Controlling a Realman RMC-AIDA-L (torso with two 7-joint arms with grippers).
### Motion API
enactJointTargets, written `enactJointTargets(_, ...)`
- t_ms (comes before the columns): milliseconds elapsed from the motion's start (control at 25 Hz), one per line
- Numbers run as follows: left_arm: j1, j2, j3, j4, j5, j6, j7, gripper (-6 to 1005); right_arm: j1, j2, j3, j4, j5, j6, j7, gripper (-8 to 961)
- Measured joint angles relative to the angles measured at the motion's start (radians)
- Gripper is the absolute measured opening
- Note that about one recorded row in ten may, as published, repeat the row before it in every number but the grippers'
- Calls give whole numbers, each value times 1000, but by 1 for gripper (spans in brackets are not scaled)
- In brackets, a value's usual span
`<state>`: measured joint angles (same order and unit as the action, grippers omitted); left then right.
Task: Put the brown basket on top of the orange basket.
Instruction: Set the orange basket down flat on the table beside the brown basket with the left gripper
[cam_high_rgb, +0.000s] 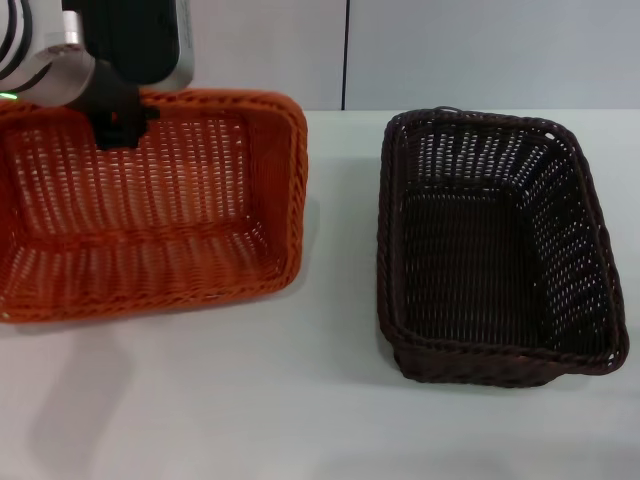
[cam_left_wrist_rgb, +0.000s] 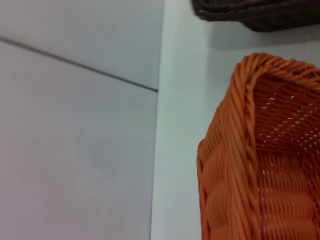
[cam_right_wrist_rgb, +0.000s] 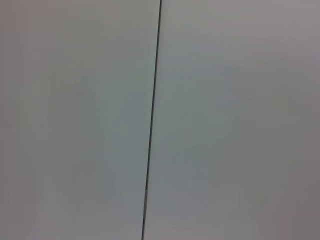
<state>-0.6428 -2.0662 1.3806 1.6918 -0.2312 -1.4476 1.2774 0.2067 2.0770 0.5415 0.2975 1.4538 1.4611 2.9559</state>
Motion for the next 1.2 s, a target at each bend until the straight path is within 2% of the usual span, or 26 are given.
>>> enactJointTargets(320, -22, -3, 20, 3, -29, -23, 59, 151, 2, -2, 0, -6, -3, 3, 0, 823)
enactJointTargets(1200, -26, -6, 73, -4, -60, 13, 22, 150, 27, -8, 14, -68, -5, 18, 0, 824)
